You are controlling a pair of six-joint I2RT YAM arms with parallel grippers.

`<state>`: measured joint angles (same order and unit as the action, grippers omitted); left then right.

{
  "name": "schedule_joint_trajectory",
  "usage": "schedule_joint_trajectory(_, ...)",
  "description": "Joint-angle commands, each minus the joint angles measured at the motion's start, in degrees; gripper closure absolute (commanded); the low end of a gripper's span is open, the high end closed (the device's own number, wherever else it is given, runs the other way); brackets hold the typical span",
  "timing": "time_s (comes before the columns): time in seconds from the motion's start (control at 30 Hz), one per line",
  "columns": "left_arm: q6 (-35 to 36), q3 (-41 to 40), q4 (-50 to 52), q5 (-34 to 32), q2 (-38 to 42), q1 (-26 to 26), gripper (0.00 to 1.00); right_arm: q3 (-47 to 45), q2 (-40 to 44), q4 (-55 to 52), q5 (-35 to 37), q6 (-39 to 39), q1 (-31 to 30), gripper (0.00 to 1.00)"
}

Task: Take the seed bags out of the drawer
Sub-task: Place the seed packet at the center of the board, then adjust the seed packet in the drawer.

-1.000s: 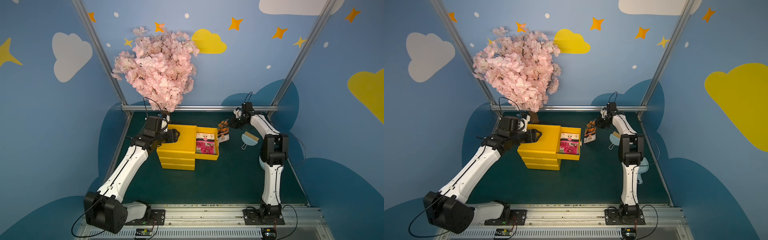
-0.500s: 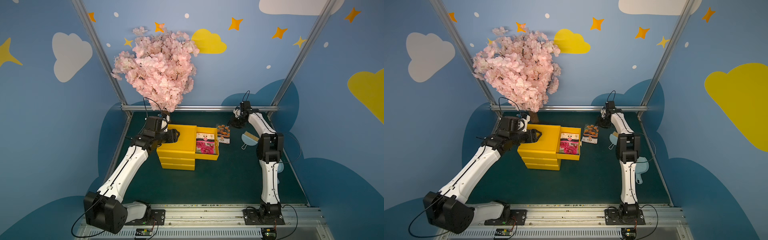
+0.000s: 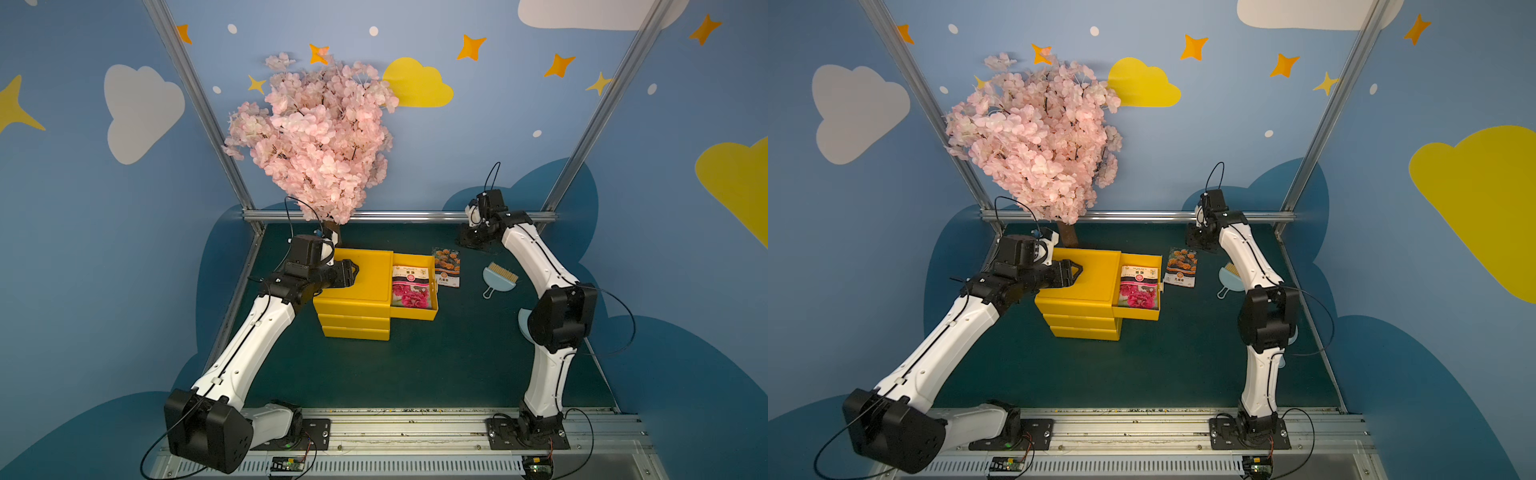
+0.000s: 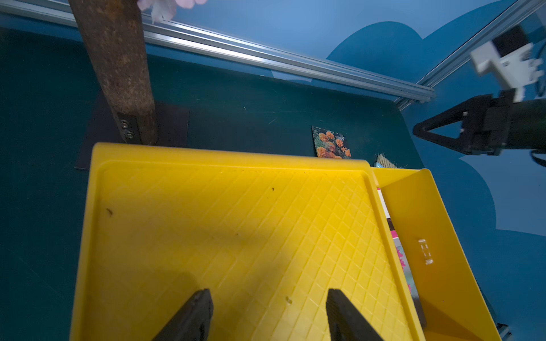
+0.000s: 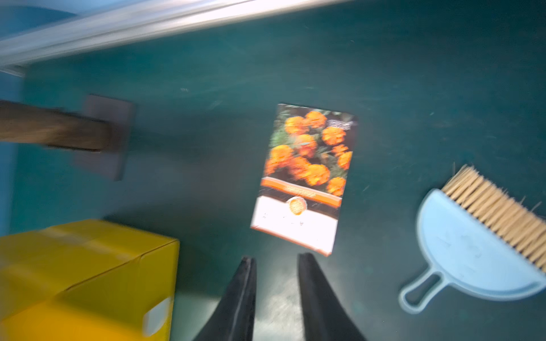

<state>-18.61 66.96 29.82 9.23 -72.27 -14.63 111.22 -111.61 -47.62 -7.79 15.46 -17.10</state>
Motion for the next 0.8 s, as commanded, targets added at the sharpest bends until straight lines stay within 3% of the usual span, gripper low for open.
schedule_joint_trajectory(0.0, -1.43, -2.88, 10.83, 0.26, -1.43, 0.00, 0.33, -3.35, 6.26, 0.77, 1.62, 0.13, -3.45, 0.98)
schedule_joint_trajectory(0.33, -1.25, -2.80, 10.96, -0.44, -1.07, 0.03, 0.33, -8.57, 15.48, -0.60, 1.24, -3.51, -16.91, 1.00)
schedule_joint_trajectory(0.77, -1.25, -2.77, 10.88, -0.62, -1.05, 0.01, 0.33, -9.52, 7.19, -1.95, 6.82, -3.29, -25.80, 1.00)
